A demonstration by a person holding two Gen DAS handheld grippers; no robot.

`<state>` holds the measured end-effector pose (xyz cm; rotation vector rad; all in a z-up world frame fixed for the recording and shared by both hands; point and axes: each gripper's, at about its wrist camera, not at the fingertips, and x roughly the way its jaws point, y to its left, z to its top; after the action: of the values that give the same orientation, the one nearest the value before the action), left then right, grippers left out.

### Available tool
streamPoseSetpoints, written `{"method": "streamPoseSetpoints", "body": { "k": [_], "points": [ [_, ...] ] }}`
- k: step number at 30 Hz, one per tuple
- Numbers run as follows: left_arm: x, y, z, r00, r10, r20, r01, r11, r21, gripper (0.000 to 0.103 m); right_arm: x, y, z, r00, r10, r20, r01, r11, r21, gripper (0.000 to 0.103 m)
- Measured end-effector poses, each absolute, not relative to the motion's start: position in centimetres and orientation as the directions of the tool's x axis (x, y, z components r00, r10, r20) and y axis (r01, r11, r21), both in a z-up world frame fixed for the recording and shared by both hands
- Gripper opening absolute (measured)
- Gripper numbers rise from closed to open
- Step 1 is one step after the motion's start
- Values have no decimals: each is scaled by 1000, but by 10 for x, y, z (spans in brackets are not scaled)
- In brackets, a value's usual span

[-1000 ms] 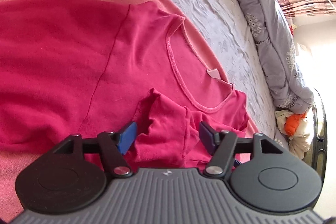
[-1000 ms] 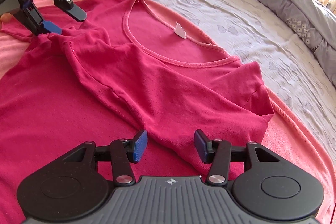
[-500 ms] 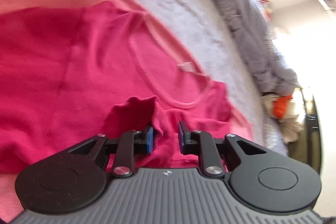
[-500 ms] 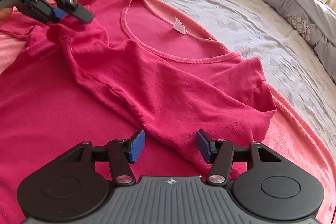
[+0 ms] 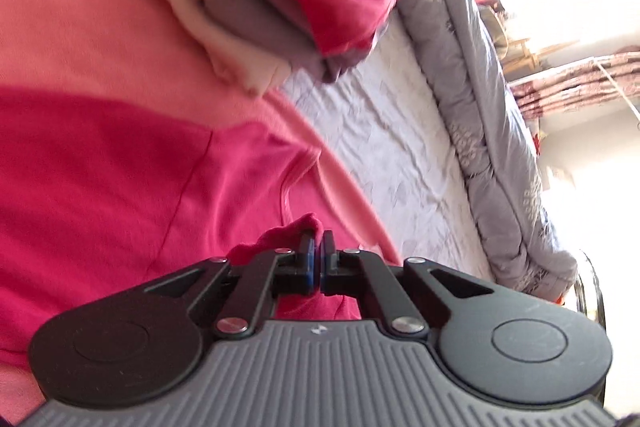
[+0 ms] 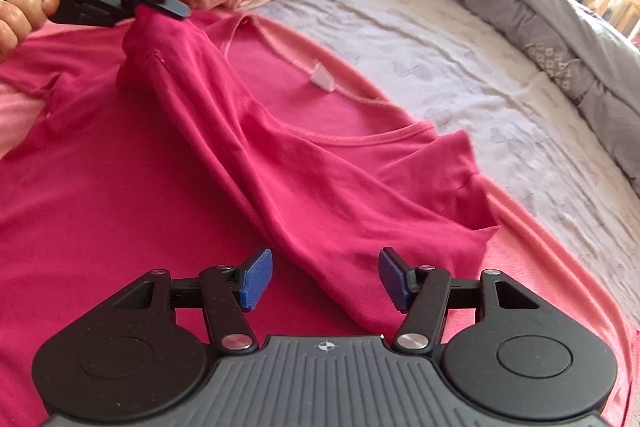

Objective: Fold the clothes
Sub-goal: 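Lift the held sleeve and fold it across the shirt front with the left gripper, release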

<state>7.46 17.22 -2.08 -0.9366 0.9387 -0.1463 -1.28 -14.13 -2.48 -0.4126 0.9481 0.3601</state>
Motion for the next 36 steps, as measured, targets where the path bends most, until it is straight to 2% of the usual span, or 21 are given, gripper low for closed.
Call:
{"method": "streamPoseSetpoints", "body": {
  "k": [5,7,12,15,18,20,21,23,27,29,30,36],
  "points": [
    [58,199,19,698,-426,-576,-221,636,-739,0,-11,-146,-16,558,130,-819,-463,868,-177,62],
    [56,209,18,680,-388,-622,-240,683,-689,0,-9,-145,-20,549,128,-826,-473,862,-181,66],
    [58,215,-11,557,-315,-769,-312,778,-545,0,2,-144,-54,474,-4,-881,-466,847,-254,67],
    [54,210,-22,503,-280,-818,-307,827,-472,0,5,-161,-56,461,-31,-887,-413,877,-245,70],
    [47,205,-30,464,-240,-852,-290,868,-402,0,9,-179,-40,429,46,-902,-388,911,-138,67],
    [43,208,-34,459,-242,-855,-298,864,-405,0,11,-196,-22,450,179,-875,-347,938,14,67],
    [41,208,-36,456,-242,-856,-302,863,-406,0,18,-208,-17,469,209,-858,-291,954,74,67],
    [41,206,-38,453,-236,-860,-300,868,-396,0,39,-225,-14,505,182,-844,-144,982,125,67],
    [38,202,-39,452,-225,-863,-292,877,-382,0,95,-240,-25,539,127,-833,26,985,168,56],
    [38,202,-39,453,-227,-862,-296,874,-386,0,118,-227,-43,458,87,-885,12,995,104,32],
    [38,202,-39,453,-228,-862,-297,873,-387,0,130,-221,-51,417,64,-907,3,997,72,9],
    [37,203,-40,457,-227,-860,-295,873,-387,2,148,-224,-42,501,-29,-865,85,996,16,8]
  ]
}}
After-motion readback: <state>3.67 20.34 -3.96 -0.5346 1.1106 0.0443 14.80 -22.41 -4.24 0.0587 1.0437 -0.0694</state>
